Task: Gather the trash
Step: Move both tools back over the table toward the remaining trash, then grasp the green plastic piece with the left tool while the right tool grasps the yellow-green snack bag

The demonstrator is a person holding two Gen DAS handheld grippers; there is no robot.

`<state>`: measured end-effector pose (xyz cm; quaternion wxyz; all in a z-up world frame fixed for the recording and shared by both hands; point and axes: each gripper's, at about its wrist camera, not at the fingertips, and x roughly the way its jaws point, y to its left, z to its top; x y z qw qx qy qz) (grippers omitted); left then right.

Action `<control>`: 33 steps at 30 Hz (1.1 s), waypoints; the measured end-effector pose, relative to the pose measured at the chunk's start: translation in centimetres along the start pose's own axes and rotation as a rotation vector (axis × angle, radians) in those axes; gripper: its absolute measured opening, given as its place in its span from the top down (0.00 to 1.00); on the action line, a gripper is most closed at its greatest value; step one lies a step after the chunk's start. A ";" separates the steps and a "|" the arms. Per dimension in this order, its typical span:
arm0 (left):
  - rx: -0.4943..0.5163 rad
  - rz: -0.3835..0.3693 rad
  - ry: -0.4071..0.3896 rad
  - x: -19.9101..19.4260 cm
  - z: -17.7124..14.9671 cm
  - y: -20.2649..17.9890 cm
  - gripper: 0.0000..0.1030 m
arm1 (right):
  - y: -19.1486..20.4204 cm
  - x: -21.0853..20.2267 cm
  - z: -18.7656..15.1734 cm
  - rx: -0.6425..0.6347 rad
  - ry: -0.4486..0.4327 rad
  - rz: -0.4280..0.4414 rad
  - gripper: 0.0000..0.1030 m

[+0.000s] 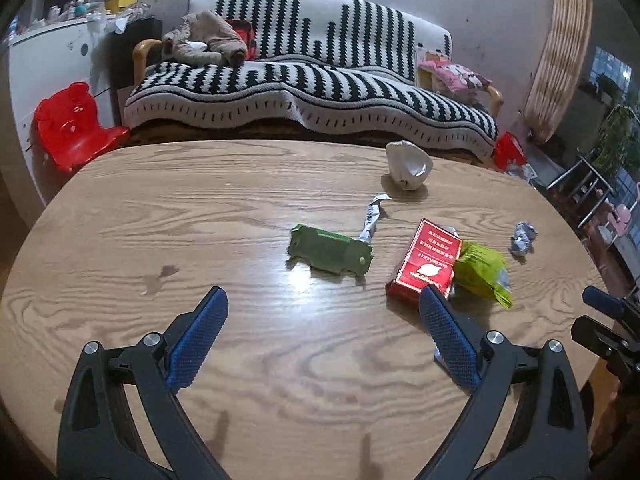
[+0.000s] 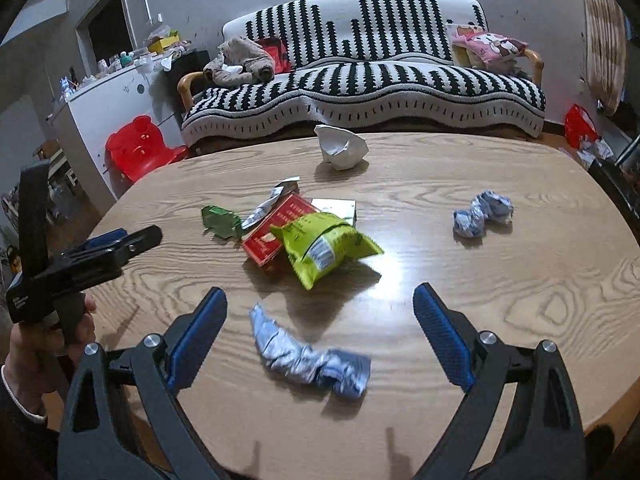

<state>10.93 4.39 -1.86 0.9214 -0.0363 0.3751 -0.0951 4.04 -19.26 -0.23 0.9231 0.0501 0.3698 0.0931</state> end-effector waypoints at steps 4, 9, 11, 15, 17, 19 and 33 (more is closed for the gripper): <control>0.017 -0.002 0.029 3.3 0.6 -0.6 0.09 | -0.5 2.0 0.4 -0.008 0.013 -0.009 0.12; -0.057 0.013 0.089 7.0 1.1 -0.2 0.09 | -0.9 4.5 1.2 -0.005 0.023 -0.007 0.12; -0.096 0.027 0.094 8.2 1.6 0.1 0.09 | -1.0 5.6 1.5 -0.010 0.032 -0.002 0.12; -0.070 0.032 0.092 10.1 2.2 -0.3 0.09 | -0.9 7.5 2.1 -0.029 0.055 0.009 0.11; -0.029 0.036 0.098 10.8 2.2 -0.9 0.09 | -0.4 8.2 2.3 -0.065 0.052 -0.002 0.08; 0.000 0.054 0.121 11.8 2.2 -1.5 0.09 | 0.1 9.2 2.4 -0.104 0.060 -0.026 0.08; 0.015 0.065 0.130 11.3 1.9 -0.1 0.24 | 0.2 9.9 2.5 -0.092 0.082 -0.017 0.43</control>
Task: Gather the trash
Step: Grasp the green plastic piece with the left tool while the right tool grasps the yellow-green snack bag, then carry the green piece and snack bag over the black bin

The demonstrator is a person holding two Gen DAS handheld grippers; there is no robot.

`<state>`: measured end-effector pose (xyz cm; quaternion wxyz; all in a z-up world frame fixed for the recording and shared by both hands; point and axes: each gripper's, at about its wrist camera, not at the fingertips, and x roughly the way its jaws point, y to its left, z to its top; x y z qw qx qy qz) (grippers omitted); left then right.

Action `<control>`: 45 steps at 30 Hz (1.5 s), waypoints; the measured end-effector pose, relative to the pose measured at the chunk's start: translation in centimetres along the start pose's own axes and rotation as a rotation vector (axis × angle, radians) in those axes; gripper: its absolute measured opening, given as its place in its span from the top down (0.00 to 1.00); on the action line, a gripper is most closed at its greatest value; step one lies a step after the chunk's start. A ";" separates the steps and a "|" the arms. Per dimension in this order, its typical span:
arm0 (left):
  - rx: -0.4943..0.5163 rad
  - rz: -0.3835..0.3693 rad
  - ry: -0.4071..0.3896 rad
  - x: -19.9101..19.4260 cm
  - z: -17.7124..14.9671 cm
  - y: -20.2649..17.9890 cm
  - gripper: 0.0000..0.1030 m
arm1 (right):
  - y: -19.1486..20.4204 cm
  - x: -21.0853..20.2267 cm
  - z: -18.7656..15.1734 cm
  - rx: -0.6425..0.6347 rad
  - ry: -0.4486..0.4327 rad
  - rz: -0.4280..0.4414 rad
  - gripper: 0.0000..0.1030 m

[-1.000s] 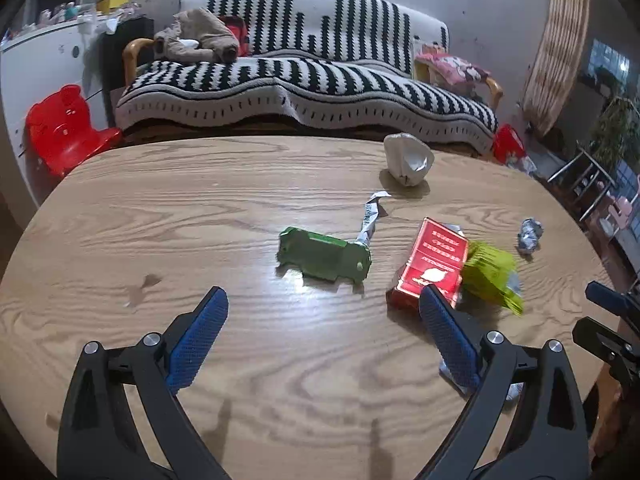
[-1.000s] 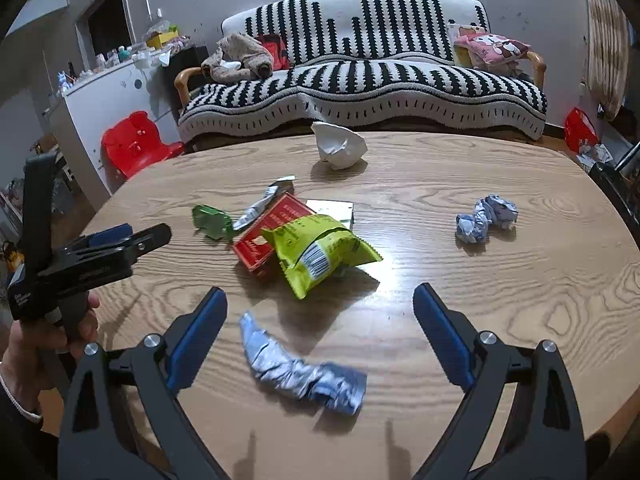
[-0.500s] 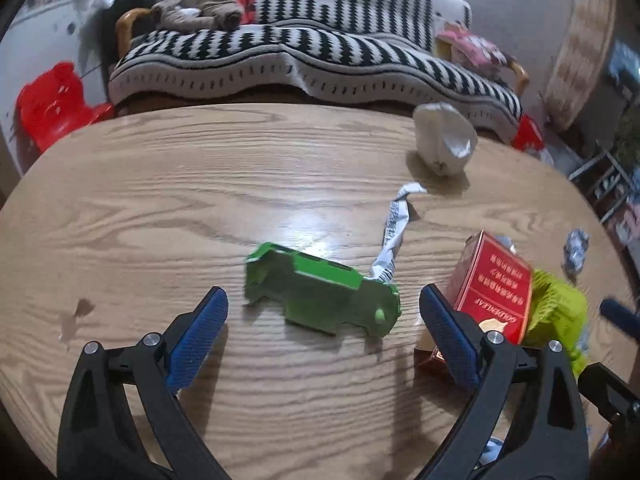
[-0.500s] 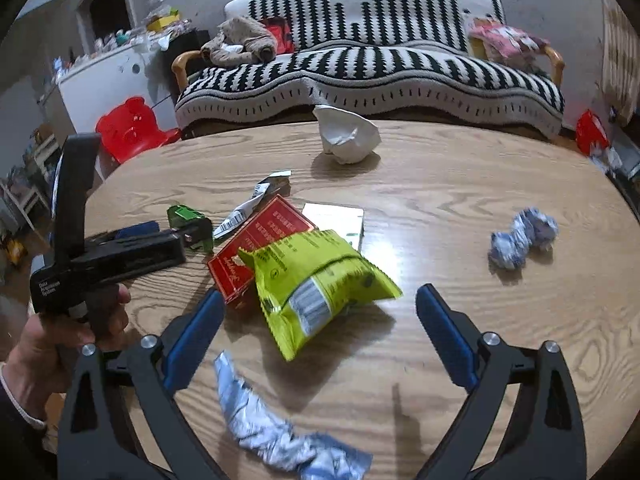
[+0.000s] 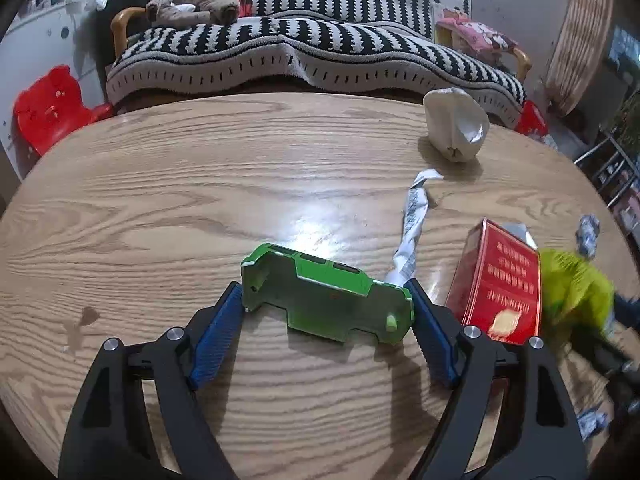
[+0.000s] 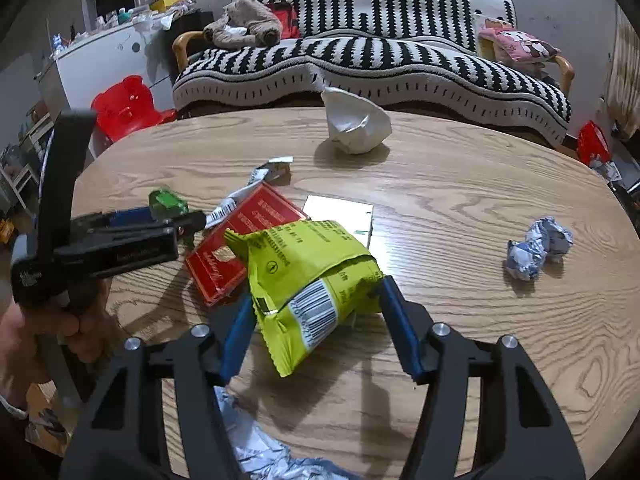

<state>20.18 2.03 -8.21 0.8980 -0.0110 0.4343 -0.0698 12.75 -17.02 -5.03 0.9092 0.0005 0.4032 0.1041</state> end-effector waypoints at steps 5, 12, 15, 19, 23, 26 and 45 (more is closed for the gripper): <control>0.015 0.016 -0.036 -2.5 -0.4 0.5 0.24 | -0.3 -2.6 -0.3 0.025 -0.048 -0.003 0.45; 0.017 0.002 -0.073 -7.1 -1.1 0.3 0.24 | -1.3 -7.3 -1.2 0.056 -0.095 0.010 0.45; 0.038 -0.013 -0.090 -9.1 -1.8 -0.9 0.24 | -1.9 -9.4 -2.1 0.061 -0.110 -0.005 0.45; 0.072 -0.047 -0.108 -11.4 -2.6 -3.4 0.24 | -3.4 -11.6 -3.4 0.075 -0.117 -0.036 0.45; 0.107 -0.096 -0.129 -13.3 -3.5 -7.2 0.24 | -6.1 -14.5 -4.9 0.110 -0.133 -0.085 0.45; 0.142 -0.140 -0.144 -14.4 -4.0 -10.6 0.24 | -8.3 -16.6 -6.1 0.142 -0.149 -0.122 0.45; 0.384 -0.435 -0.108 -16.0 -10.7 -33.8 0.24 | -26.5 -31.0 -20.2 0.477 -0.176 -0.409 0.45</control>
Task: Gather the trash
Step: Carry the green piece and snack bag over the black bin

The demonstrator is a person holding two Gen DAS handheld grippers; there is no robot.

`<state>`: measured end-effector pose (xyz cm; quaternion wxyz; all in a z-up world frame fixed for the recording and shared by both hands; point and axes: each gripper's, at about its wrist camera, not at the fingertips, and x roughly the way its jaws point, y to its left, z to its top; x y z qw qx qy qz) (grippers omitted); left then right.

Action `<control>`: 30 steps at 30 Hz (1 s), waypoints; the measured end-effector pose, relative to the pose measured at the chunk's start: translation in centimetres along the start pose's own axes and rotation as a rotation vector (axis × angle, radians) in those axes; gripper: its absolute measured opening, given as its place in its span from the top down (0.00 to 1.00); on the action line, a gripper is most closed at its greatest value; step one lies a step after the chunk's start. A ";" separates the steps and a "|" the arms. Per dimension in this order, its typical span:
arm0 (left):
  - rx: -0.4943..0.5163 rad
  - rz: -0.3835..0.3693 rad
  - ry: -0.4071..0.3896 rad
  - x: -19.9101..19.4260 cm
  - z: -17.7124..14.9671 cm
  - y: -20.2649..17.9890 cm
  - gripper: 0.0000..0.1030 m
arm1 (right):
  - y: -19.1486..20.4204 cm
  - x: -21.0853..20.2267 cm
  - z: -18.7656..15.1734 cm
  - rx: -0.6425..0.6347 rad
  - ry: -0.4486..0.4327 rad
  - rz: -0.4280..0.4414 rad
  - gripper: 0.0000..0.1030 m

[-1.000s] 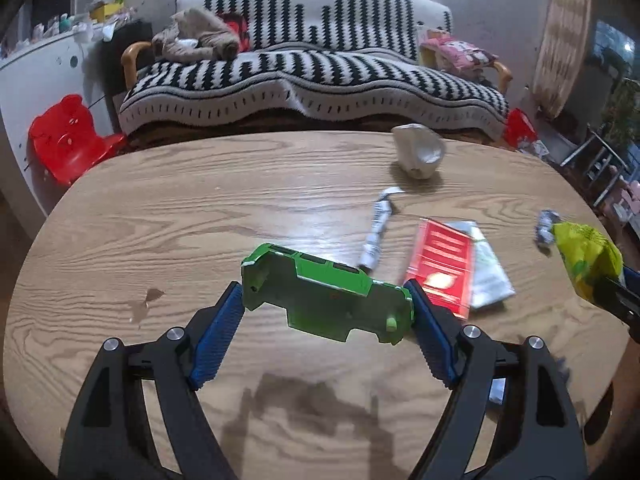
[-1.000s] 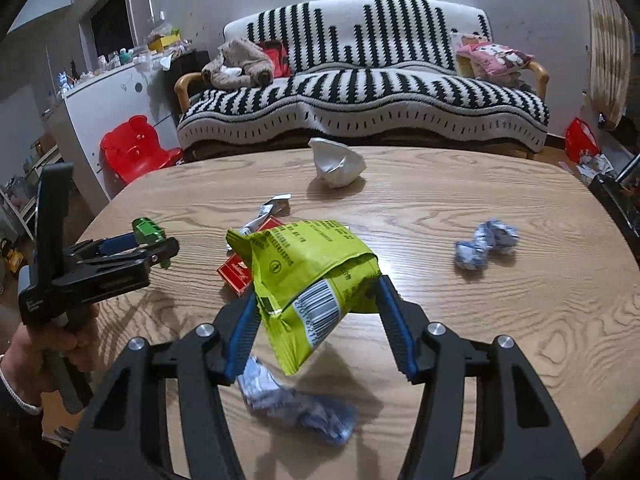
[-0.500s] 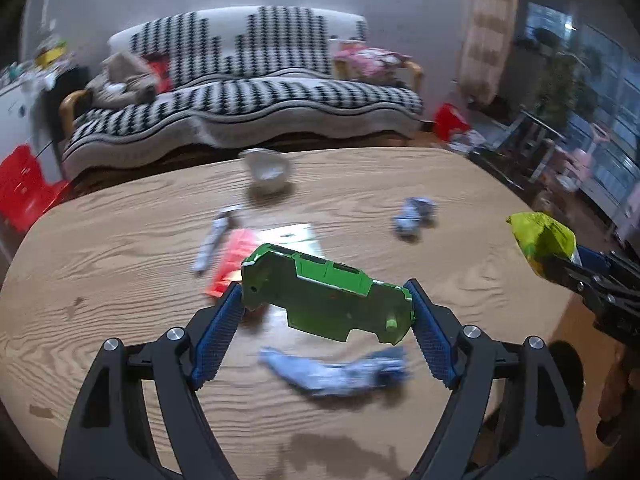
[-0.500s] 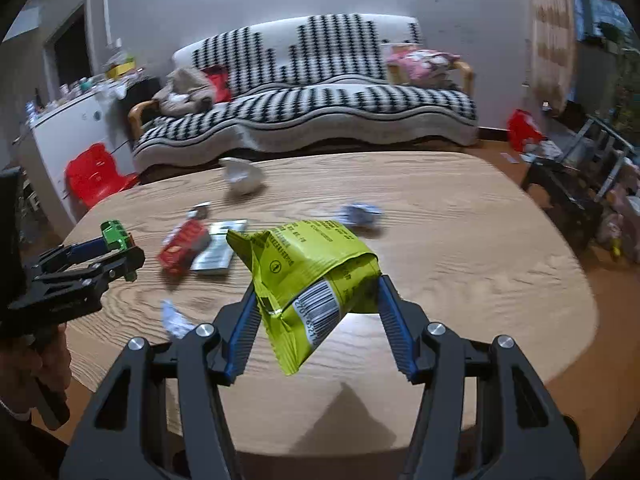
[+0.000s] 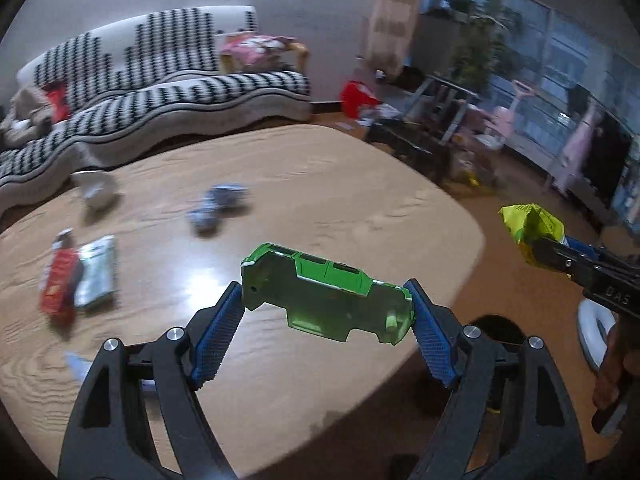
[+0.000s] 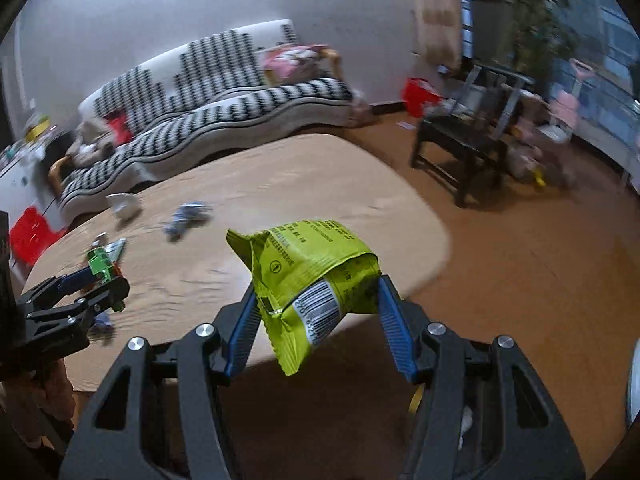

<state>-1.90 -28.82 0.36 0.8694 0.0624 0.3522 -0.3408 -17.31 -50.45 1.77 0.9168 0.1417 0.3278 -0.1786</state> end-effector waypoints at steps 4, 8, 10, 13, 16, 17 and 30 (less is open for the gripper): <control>0.040 -0.075 0.018 1.9 -0.5 -5.4 0.24 | -5.3 -1.1 -1.4 0.072 0.016 -0.067 0.45; 0.093 -0.162 0.051 3.9 -1.6 -11.3 0.24 | -10.6 -1.9 -3.3 0.147 0.045 -0.126 0.45; 0.122 -0.197 0.068 4.8 -2.3 -13.9 0.24 | -12.7 -2.0 -4.3 0.182 0.073 -0.148 0.45; 0.158 -0.254 0.104 6.3 -3.6 -17.7 0.24 | -16.1 -2.0 -5.9 0.263 0.127 -0.174 0.45; 0.189 -0.294 0.141 7.7 -5.0 -20.8 0.24 | -17.9 -2.0 -6.9 0.328 0.162 -0.184 0.45; 0.202 -0.305 0.157 8.4 -5.6 -21.9 0.24 | -18.6 -2.0 -7.3 0.345 0.179 -0.197 0.45; 0.248 -0.355 0.244 12.6 -8.1 -26.6 0.24 | -21.3 -1.5 -8.6 0.426 0.236 -0.204 0.45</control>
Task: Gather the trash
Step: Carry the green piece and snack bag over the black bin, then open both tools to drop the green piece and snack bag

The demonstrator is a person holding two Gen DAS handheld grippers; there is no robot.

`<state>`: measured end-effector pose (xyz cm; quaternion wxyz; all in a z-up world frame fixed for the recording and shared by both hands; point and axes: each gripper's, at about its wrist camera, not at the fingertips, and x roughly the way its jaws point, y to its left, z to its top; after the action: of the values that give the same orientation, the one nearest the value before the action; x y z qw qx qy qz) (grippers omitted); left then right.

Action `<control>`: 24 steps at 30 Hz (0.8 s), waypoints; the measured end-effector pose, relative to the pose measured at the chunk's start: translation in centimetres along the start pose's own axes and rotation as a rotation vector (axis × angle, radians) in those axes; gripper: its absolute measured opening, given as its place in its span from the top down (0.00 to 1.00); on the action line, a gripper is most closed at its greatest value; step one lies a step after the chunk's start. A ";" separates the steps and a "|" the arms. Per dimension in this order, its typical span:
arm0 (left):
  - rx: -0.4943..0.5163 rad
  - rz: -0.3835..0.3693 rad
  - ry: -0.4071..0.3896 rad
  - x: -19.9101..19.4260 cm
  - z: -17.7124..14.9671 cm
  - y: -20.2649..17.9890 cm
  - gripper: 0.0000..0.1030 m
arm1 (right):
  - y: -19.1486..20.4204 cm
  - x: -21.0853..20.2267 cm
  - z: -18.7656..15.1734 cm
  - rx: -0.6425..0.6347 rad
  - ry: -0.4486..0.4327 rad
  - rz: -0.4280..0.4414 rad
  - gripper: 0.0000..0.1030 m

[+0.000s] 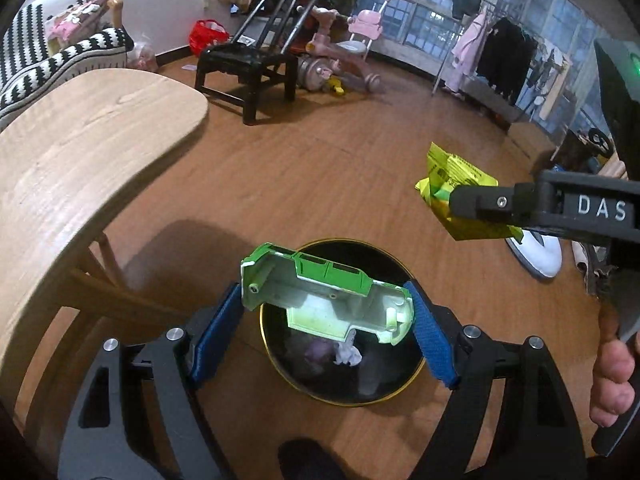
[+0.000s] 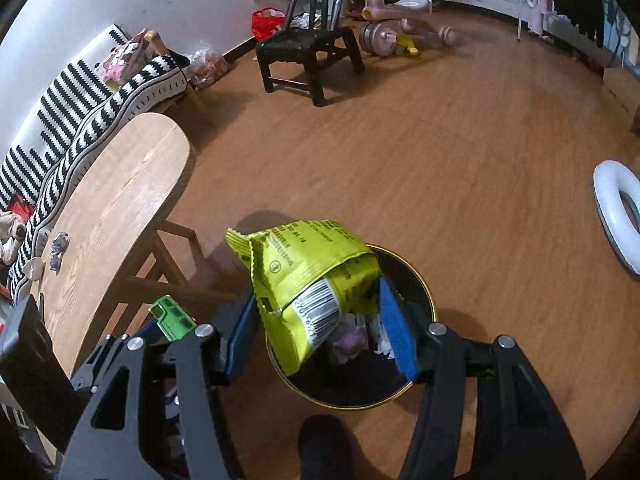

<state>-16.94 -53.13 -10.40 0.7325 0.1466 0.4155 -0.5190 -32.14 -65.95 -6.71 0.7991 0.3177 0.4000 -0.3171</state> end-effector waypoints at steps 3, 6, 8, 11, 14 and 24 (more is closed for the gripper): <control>-0.002 -0.012 0.005 0.4 0.2 -0.1 0.24 | 0.2 0.2 0.1 -0.002 0.001 -0.003 0.44; -0.015 -0.038 0.011 1.0 0.1 -0.5 0.23 | 0.1 0.4 0.3 0.000 0.003 -0.009 0.43; -0.015 -0.045 0.014 1.2 0.0 -0.6 0.23 | 0.1 0.5 0.4 0.005 0.000 -0.018 0.42; -0.012 -0.052 0.016 1.6 -0.1 -0.9 0.17 | 0.0 0.5 0.4 0.006 -0.008 -0.029 0.36; -0.015 -0.057 0.019 1.9 -0.2 -1.2 0.14 | -0.3 0.3 0.3 0.003 -0.021 -0.042 0.31; -0.023 -0.039 0.013 0.9 0.1 -0.3 0.12 | 0.7 -0.4 0.4 -0.013 -0.040 -0.033 0.30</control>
<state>-17.08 -53.86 -10.96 0.7212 0.1336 0.4288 -0.5274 -31.59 -65.76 -6.02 0.8038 0.2993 0.3910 -0.3339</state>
